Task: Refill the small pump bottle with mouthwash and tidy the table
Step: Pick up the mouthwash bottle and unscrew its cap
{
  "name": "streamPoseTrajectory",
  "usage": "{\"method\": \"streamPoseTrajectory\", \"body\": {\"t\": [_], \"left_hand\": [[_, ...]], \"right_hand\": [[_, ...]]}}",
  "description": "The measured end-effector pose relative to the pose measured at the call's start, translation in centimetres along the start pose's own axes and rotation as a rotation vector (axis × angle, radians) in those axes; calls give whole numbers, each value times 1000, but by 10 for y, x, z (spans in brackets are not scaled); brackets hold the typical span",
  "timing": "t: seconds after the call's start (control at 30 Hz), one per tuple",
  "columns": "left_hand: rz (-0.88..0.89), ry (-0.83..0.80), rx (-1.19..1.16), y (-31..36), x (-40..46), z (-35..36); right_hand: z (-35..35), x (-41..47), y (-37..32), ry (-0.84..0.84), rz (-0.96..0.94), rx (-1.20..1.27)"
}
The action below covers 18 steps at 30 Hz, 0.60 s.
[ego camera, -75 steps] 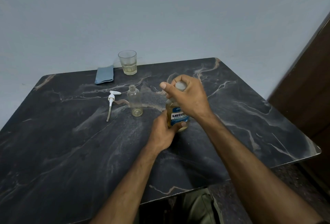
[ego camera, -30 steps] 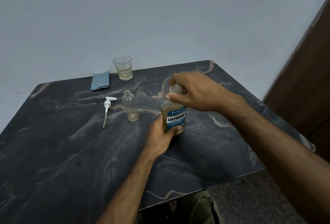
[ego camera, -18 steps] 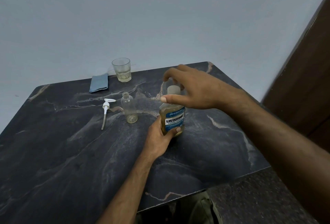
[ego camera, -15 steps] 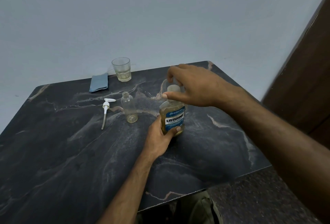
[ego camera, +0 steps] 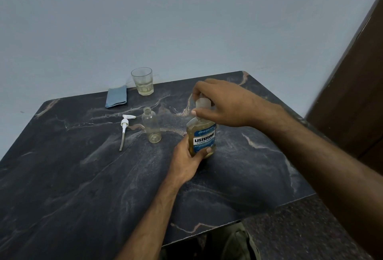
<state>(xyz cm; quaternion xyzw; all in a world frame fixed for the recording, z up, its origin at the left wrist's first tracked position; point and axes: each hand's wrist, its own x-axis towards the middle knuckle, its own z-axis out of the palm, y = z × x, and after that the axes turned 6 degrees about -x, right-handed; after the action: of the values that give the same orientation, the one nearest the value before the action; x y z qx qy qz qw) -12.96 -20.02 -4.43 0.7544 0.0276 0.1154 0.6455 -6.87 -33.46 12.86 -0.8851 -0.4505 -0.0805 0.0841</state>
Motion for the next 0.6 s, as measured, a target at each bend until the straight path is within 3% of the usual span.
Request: {"method": "streamPoseTrajectory", "body": {"t": [0.23, 0.47, 0.6], "left_hand": [[5, 8, -7, 0, -1, 0], [-13, -5, -22, 1, -1, 0], [-18, 3, -26, 1, -1, -1]], "right_hand": [[-5, -2, 0, -124, -27, 139], [-1, -1, -1, -32, 42, 6], [-4, 0, -1, -95, -3, 79]]}}
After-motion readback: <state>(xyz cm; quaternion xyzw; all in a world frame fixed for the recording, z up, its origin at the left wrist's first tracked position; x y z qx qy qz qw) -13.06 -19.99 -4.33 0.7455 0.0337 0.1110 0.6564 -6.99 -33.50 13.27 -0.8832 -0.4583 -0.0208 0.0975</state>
